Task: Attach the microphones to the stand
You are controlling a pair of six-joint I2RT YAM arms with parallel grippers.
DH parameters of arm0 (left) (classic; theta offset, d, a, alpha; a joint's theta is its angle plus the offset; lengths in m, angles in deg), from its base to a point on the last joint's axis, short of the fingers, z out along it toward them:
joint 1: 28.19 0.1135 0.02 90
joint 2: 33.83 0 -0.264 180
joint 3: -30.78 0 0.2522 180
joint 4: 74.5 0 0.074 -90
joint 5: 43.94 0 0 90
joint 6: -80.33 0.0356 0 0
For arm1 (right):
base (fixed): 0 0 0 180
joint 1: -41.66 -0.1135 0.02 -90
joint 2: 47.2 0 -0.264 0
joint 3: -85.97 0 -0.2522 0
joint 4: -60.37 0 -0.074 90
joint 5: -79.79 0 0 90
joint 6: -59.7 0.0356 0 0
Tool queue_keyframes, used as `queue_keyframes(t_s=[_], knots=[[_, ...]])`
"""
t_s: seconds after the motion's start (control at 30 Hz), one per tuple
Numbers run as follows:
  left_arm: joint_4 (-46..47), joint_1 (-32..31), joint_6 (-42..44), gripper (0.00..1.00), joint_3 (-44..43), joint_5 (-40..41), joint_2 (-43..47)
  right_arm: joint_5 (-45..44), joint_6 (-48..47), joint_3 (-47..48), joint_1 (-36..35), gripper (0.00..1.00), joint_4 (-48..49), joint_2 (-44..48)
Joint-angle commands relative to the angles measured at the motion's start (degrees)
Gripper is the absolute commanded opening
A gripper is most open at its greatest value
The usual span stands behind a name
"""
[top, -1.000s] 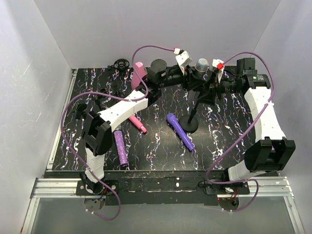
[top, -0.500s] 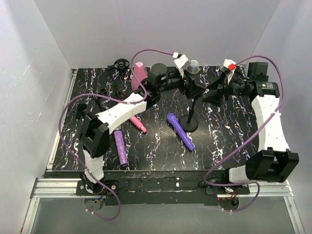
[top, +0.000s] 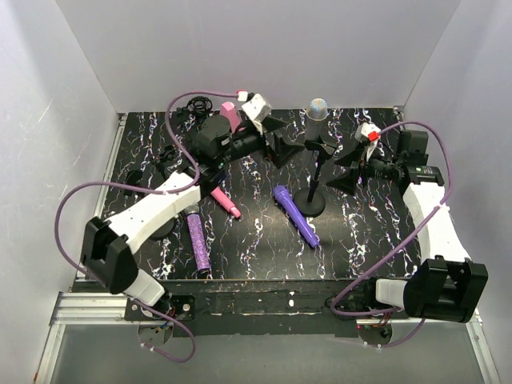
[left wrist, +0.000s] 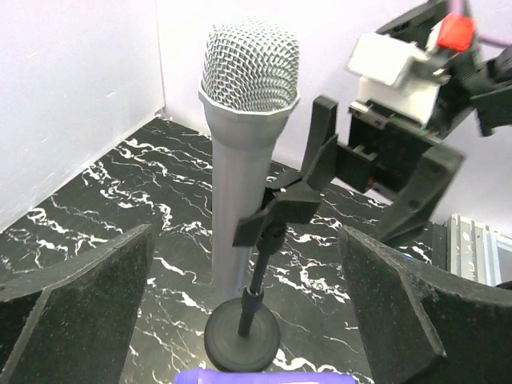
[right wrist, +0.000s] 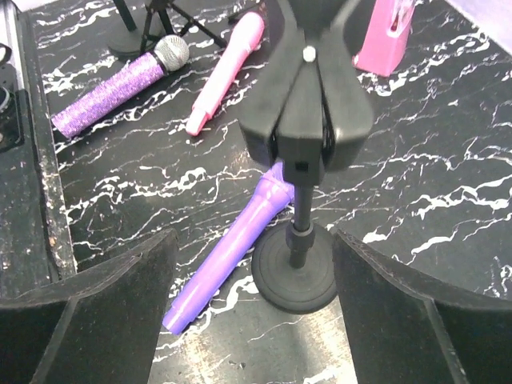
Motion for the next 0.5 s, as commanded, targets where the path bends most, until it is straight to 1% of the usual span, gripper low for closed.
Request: queue_keyframes(t_s=[0.0,0.13,0.23,0.3,0.33,0.4,0.47], knots=[[-5.34,0.15,0.26,0.98,6.34,1.92,8.49,0.31,-0.99,-3.95,-1.07,0.84,8.81,-0.27],[-10.36,0.24,0.16,0.98,14.61,2.97,15.43,-0.73,-0.83,-7.46,-2.21,0.84,17.14,-1.59],[-13.0,0.24,0.17,0.98,20.94,4.73,20.62,-4.87,5.65,-10.19,-3.53,0.84,28.29,-2.91],[-13.97,0.33,-0.53,0.98,24.72,6.31,24.31,-5.31,7.78,-10.72,-3.53,0.83,33.32,-4.4],[-14.32,0.33,-0.97,0.98,26.21,6.66,25.8,-5.58,8.48,-10.72,-5.7,0.83,34.99,-5.19],[-14.41,0.33,-2.55,0.98,29.38,7.11,28.71,-7.24,9.27,-11.25,-7.39,0.82,38.77,-6.33],[-14.33,0.33,-3.96,0.98,32.11,7.19,31.34,-9.26,11.81,-13.96,-8.62,0.81,47.44,-6.69]])
